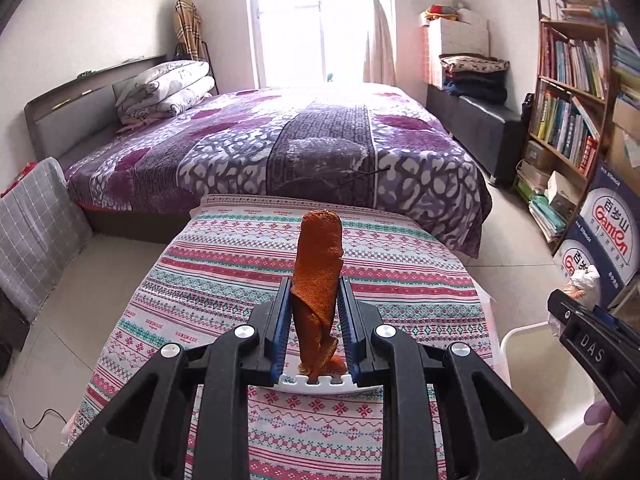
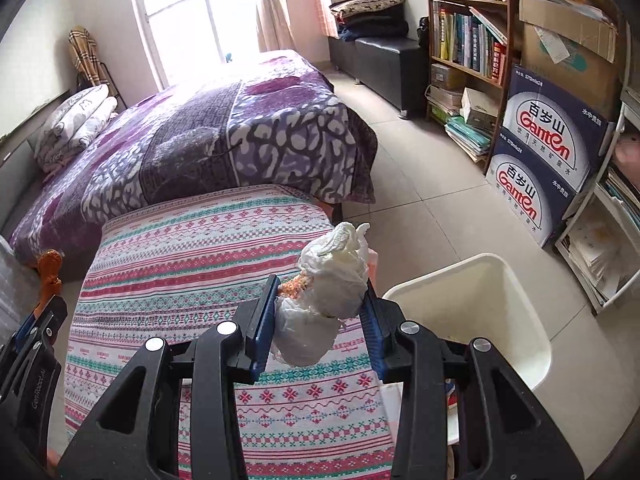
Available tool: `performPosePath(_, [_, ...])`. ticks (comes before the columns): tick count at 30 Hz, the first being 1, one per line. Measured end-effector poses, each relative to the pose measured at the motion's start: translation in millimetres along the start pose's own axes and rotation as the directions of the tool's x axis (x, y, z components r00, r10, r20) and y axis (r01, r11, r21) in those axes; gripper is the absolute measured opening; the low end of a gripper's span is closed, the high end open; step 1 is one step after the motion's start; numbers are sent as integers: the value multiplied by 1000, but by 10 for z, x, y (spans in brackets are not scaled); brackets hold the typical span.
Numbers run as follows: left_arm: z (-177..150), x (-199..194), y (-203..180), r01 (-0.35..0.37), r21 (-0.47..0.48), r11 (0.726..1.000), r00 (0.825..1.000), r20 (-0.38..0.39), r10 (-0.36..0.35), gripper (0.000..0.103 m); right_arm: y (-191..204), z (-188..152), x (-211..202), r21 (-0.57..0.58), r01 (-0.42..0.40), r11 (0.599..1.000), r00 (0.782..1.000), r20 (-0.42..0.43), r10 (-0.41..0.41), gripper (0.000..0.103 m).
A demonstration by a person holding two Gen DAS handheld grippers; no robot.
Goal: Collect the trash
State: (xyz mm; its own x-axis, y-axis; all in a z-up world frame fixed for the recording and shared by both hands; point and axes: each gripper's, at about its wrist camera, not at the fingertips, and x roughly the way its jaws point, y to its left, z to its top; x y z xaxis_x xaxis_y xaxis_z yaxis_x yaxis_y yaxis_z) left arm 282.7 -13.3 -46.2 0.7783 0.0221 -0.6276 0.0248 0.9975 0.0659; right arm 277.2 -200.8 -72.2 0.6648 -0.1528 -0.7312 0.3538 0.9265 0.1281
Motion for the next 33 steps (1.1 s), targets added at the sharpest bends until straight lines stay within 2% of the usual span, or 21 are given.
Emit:
performPosePath(8, [-90,20,-438,59,62,996,998,-18,-58,23,-637,81,76,116,100,988,994,-47,-95,38])
performPosePath(11, [-137,25,-615,84,89,992,996,-29,-82,23,-881,110,71,166,139,976,990,-54,-131,42])
performPosePath(15, [-197,55,-875,125,116,985,991,-52,-120,23,-1190,127,6,242,197,950,980,-39,-194,79])
performPosePath(18, [-231,90,-1056,158,118,980,986,-78,-150,23,-1387,143,-54,274,235,932,971,-21,-239,86])
performPosePath(26, [-333,58,-1596,245,146,958,968,-98,-232,23,-1928,151,-113,375,265,888,962,-45,-268,88])
performPosePath(28, [-378,50,-1723,279,156,947,958,-108,-265,23,-2038,146,-126,390,272,880,960,-48,-275,88])
performPosePath(30, [-425,59,-1837,330,157,931,941,-137,-310,23,-2142,136,-140,402,281,872,957,-52,-284,88])
performPosePath(32, [-478,83,-1967,390,155,908,914,-182,-361,23,-2219,134,-148,414,284,865,956,-56,-287,88])
performPosePath(33, [-509,104,-2027,429,148,891,894,-213,-395,23,-2259,130,-154,423,283,861,956,-57,-286,88])
